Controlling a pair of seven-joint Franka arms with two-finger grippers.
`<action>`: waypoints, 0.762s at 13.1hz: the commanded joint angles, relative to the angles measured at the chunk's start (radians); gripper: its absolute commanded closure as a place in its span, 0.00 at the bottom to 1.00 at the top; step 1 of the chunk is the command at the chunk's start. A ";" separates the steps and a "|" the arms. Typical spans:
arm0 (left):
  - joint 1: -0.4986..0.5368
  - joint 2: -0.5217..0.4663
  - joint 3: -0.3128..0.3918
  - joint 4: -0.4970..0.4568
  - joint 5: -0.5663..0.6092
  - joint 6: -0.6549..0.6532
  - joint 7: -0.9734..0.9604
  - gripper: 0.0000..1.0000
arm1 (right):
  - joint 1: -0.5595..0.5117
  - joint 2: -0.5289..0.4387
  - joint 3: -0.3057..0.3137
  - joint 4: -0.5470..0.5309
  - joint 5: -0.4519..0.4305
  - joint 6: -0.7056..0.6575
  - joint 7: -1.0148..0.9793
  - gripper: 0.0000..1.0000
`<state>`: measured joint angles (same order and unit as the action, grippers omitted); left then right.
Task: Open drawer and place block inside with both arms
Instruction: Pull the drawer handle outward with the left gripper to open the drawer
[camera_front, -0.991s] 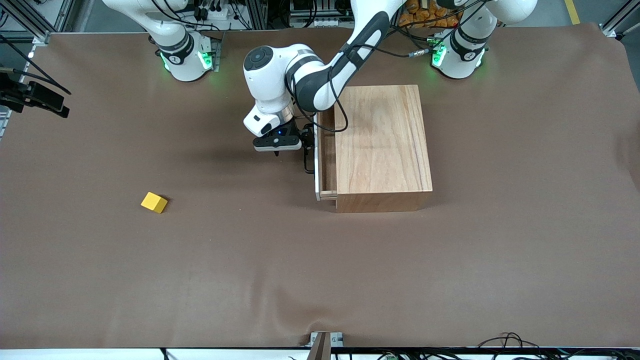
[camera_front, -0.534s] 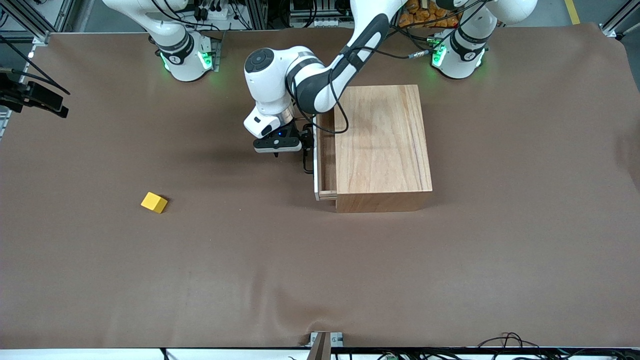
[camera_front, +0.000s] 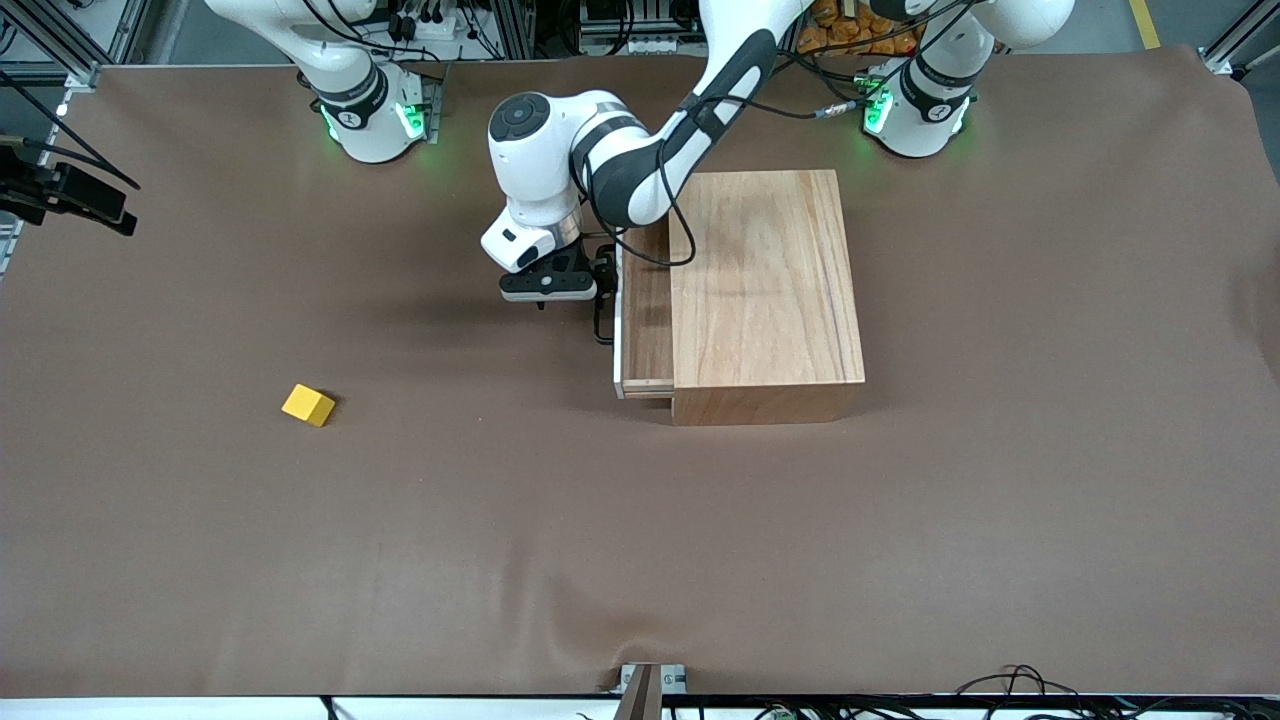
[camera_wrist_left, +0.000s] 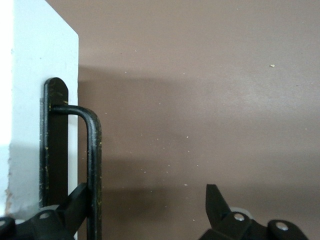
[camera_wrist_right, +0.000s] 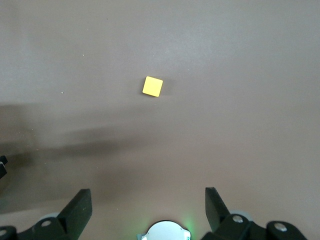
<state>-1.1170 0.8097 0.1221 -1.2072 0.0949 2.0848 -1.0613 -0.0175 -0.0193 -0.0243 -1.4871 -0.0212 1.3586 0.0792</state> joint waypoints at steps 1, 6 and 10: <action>-0.004 0.026 -0.009 0.055 -0.021 0.020 -0.013 0.00 | -0.022 -0.021 0.012 -0.021 0.014 0.001 0.001 0.00; -0.004 0.028 -0.007 0.064 -0.023 0.047 -0.014 0.00 | -0.022 -0.021 0.012 -0.021 0.014 0.001 0.001 0.00; -0.004 0.048 -0.006 0.064 -0.024 0.067 -0.014 0.00 | -0.022 -0.021 0.012 -0.021 0.014 0.001 0.001 0.00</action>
<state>-1.1178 0.8149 0.1145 -1.1856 0.0878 2.1213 -1.0613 -0.0175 -0.0193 -0.0243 -1.4876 -0.0212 1.3583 0.0792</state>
